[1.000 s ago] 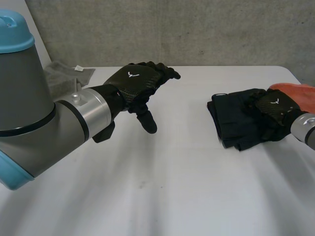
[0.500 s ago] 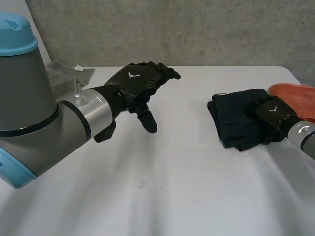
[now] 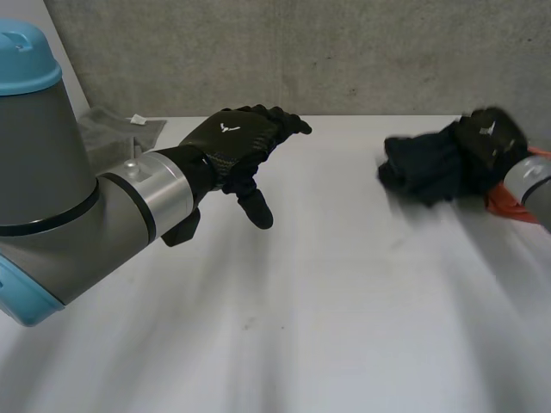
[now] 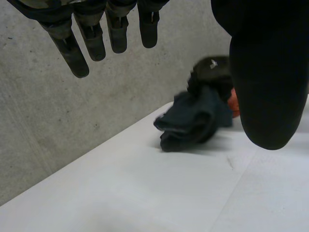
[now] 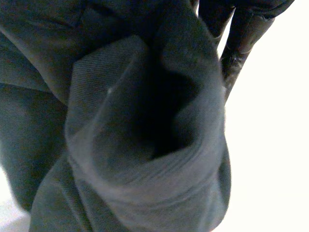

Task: Fold the laundry.

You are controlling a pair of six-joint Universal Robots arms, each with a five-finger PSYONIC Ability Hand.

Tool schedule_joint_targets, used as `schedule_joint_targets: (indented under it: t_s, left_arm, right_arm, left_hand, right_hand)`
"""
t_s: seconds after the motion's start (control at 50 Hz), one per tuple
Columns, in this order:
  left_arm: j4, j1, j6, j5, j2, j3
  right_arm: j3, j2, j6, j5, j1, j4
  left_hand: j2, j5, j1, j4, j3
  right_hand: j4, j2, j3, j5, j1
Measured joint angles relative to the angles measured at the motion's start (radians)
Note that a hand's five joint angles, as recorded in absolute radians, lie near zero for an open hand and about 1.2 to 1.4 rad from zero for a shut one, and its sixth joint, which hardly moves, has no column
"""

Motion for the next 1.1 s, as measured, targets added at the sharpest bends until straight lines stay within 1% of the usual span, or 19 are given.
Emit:
schedule_joint_targets:
  t_s: [0.16, 0.24, 0.3, 0.46, 0.58, 0.64, 0.66, 0.72, 0.8, 0.82, 0.84, 0.9, 0.92, 0.96, 0.98, 1.0, 1.04, 1.06, 1.1]
  left_arm:
    - [0.000, 0.001, -0.002, 0.000, 0.003, 0.000]
    - [0.000, 0.000, -0.004, 0.000, 0.006, 0.000]
    - [0.000, 0.000, -0.011, 0.000, 0.009, 0.000]
    - [0.000, 0.000, -0.035, 0.000, 0.012, -0.001]
    - [0.001, 0.000, -0.038, 0.000, 0.011, -0.003]
    - [0.004, 0.000, -0.037, 0.000, 0.008, -0.005]
    - [0.005, 0.000, -0.037, 0.000, 0.008, -0.006]
    - [0.008, -0.001, -0.037, 0.000, 0.003, -0.007]
    - [0.009, -0.002, -0.037, 0.000, 0.000, -0.008]
    - [0.009, -0.002, -0.037, 0.000, 0.000, -0.008]
    - [0.009, -0.002, -0.037, 0.000, 0.000, -0.008]
    - [0.009, -0.002, -0.038, 0.000, 0.000, -0.008]
    - [0.009, -0.002, -0.039, 0.000, 0.000, -0.008]
    - [0.009, -0.002, -0.041, 0.000, 0.000, -0.008]
    - [0.009, -0.002, -0.043, 0.000, 0.001, -0.008]
    - [0.009, -0.002, -0.044, 0.000, 0.001, -0.008]
    - [0.009, -0.001, -0.046, 0.000, 0.002, -0.007]
    - [0.009, -0.001, -0.048, 0.000, 0.003, -0.007]
    - [0.009, -0.001, -0.049, 0.000, 0.005, -0.007]
  right_arm:
    - [-0.123, -0.045, 0.158, 0.006, -0.011, -0.111]
    - [-0.172, -0.058, 0.252, -0.003, -0.048, -0.185]
    - [-0.187, -0.058, 0.284, -0.020, -0.080, -0.213]
    - [-0.195, -0.002, 0.302, -0.137, -0.222, -0.240]
    - [-0.188, 0.047, 0.295, -0.184, -0.293, -0.251]
    - [-0.159, 0.097, 0.277, -0.259, -0.346, -0.265]
    - [-0.155, 0.102, 0.274, -0.270, -0.351, -0.267]
    - [-0.103, 0.137, 0.234, -0.369, -0.401, -0.279]
    - [-0.058, 0.150, 0.200, -0.444, -0.439, -0.283]
    - [-0.053, 0.150, 0.197, -0.452, -0.445, -0.282]
    - [-0.042, 0.150, 0.190, -0.468, -0.456, -0.280]
    - [-0.027, 0.144, 0.182, -0.485, -0.477, -0.270]
    - [-0.025, 0.141, 0.182, -0.485, -0.481, -0.266]
    - [-0.017, 0.117, 0.180, -0.476, -0.503, -0.234]
    - [-0.014, 0.087, 0.180, -0.457, -0.523, -0.190]
    - [-0.014, 0.066, 0.180, -0.441, -0.532, -0.159]
    - [-0.016, 0.036, 0.180, -0.417, -0.543, -0.111]
    - [-0.022, -0.003, 0.178, -0.380, -0.553, -0.045]
    - [-0.029, -0.031, 0.176, -0.349, -0.557, 0.005]
  left_hand:
    - [0.000, 0.000, 0.000, 0.000, 0.000]
    - [0.000, 0.000, 0.000, 0.000, 0.000]
    - [0.000, 0.000, 0.000, 0.000, 0.000]
    - [0.000, 0.000, 0.000, 0.000, 0.000]
    - [0.000, 0.000, 0.000, 0.000, 0.000]
    - [0.000, 0.000, 0.000, 0.000, 0.000]
    - [0.000, 0.000, 0.000, 0.000, 0.000]
    - [0.000, 0.000, 0.000, 0.000, 0.000]
    - [0.000, 0.000, 0.000, 0.000, 0.000]
    - [0.000, 0.000, 0.000, 0.000, 0.000]
    - [0.000, 0.000, 0.000, 0.000, 0.000]
    - [0.000, 0.000, 0.000, 0.000, 0.000]
    - [0.000, 0.000, 0.000, 0.000, 0.000]
    - [0.000, 0.000, 0.000, 0.000, 0.000]
    - [0.000, 0.000, 0.000, 0.000, 0.000]
    - [0.000, 0.000, 0.000, 0.000, 0.000]
    - [0.000, 0.000, 0.000, 0.000, 0.000]
    - [0.000, 0.000, 0.000, 0.000, 0.000]
    - [0.000, 0.000, 0.000, 0.000, 0.000]
  right_hand:
    - [0.020, 0.001, 0.014, 0.039, 0.000]
    - [0.026, 0.005, 0.021, 0.042, 0.000]
    - [0.026, 0.005, 0.021, 0.053, 0.000]
    - [0.026, 0.005, 0.021, 0.054, 0.009]
    - [0.026, 0.005, 0.021, 0.054, 0.009]
    - [0.027, 0.005, 0.021, 0.063, 0.009]
    - [0.028, 0.007, 0.024, 0.063, 0.009]
    - [0.030, 0.013, 0.033, 0.066, 0.009]
    - [0.035, 0.013, 0.043, 0.074, 0.009]
    - [-0.035, -0.059, -0.014, 0.045, -0.015]
    - [-0.171, -0.183, -0.133, -0.057, -0.087]
    - [-0.233, -0.256, -0.204, -0.100, -0.147]
    - [-0.333, -0.368, -0.309, -0.196, -0.257]
    - [-0.627, -0.667, -0.622, -0.497, -0.552]
    - [-0.827, -0.859, -0.809, -0.696, -0.676]
    - [-0.908, -0.931, -0.883, -0.781, -0.708]
    - [-0.921, -0.943, -0.899, -0.799, -0.710]
    - [-0.922, -0.944, -0.902, -0.802, -0.710]
    - [-0.922, -0.944, -0.902, -0.802, -0.710]
